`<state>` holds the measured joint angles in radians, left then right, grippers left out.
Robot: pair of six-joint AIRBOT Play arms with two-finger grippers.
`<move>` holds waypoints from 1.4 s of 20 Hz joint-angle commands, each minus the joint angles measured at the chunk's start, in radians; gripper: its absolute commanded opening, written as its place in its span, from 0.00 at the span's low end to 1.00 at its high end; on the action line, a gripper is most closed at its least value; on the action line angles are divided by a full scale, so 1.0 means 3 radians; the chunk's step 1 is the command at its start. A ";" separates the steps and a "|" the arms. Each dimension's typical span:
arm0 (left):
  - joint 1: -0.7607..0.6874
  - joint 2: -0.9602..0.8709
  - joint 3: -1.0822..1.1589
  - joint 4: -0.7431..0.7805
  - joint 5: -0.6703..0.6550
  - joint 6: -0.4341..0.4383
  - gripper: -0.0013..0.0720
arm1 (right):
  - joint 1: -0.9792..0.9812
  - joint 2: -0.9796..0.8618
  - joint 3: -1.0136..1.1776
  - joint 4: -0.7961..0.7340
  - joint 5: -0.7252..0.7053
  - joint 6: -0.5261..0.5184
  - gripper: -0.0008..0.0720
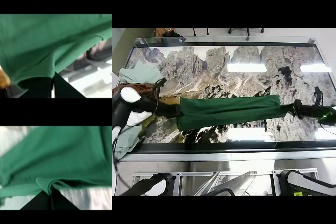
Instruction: Fold the shirts.
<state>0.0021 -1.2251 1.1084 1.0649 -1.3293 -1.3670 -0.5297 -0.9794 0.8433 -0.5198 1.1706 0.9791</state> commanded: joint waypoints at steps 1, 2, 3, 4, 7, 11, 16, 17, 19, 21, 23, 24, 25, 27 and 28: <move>0.0001 -0.0745 0.0604 0.0036 0.0187 0.0072 0.04 | 0.0240 -0.0445 0.0095 0.0465 -0.0563 -0.0443 0.05; 0.0001 -0.0927 0.0731 0.0053 0.0231 0.0079 0.04 | 0.0306 -0.0610 0.0118 0.0465 -0.0680 -0.0506 0.05; 0.0001 -0.1114 0.0871 0.0053 0.0277 0.0079 0.04 | 0.0357 -0.0752 0.0140 0.0472 -0.0765 -0.0577 0.05; 0.0001 -0.1266 0.0988 0.0051 0.0337 0.0109 0.04 | 0.0403 -0.0880 0.0163 0.0479 -0.0827 -0.0659 0.05; 0.0001 -0.1631 0.1335 0.0050 0.0416 0.0134 0.31 | 0.0443 -0.1058 0.0281 0.0456 -0.0821 -0.0750 0.25; 0.0018 -0.1905 0.1807 0.0053 0.0141 0.0078 0.95 | 0.0315 -0.1013 0.0726 0.0032 -0.0632 -0.0675 0.67; 0.0043 -0.1985 0.2305 0.0043 -0.0239 -0.0048 0.95 | 0.0303 -0.1066 0.0975 -0.0505 -0.0613 -0.0443 0.87; 0.0037 -0.1985 0.2359 0.0042 -0.0276 -0.0071 0.95 | 0.0303 -0.1111 0.0975 -0.0504 -0.0570 -0.0443 0.87; -0.0006 -0.1985 0.2421 0.0041 -0.0323 -0.0109 0.95 | 0.0305 -0.1239 0.0975 -0.0502 -0.0430 -0.0444 0.87; -0.0060 -0.1984 0.2435 0.0031 -0.0379 -0.0109 0.95 | 0.0342 -0.1380 0.0975 -0.0504 -0.0329 -0.0446 0.87; -0.0141 -0.1987 0.2435 0.0018 -0.0394 -0.0108 0.95 | 0.0394 -0.1493 0.0975 -0.0504 -0.0320 -0.0446 0.87; -0.0198 -0.1987 0.2435 0.0018 -0.0378 -0.0108 0.95 | 0.0422 -0.1542 0.0975 -0.0501 -0.0320 -0.0446 0.83; -0.0262 -0.1987 0.2435 0.0018 -0.0354 -0.0107 0.95 | 0.0454 -0.1588 0.0975 -0.0502 -0.0322 -0.0450 0.72; -0.0389 -0.1989 0.2435 0.0019 -0.0262 -0.0108 0.95 | 0.0506 -0.1649 0.0975 -0.0502 -0.0322 -0.0462 0.41; -0.0451 -0.1991 0.2435 0.0019 -0.0220 -0.0109 0.95 | 0.0519 -0.1657 0.0977 -0.0505 -0.0322 -0.0484 0.16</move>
<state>-0.0864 -1.8210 1.8362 1.0702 -1.4242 -1.3987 -0.3912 -1.4498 1.1362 -0.6449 1.0798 0.8417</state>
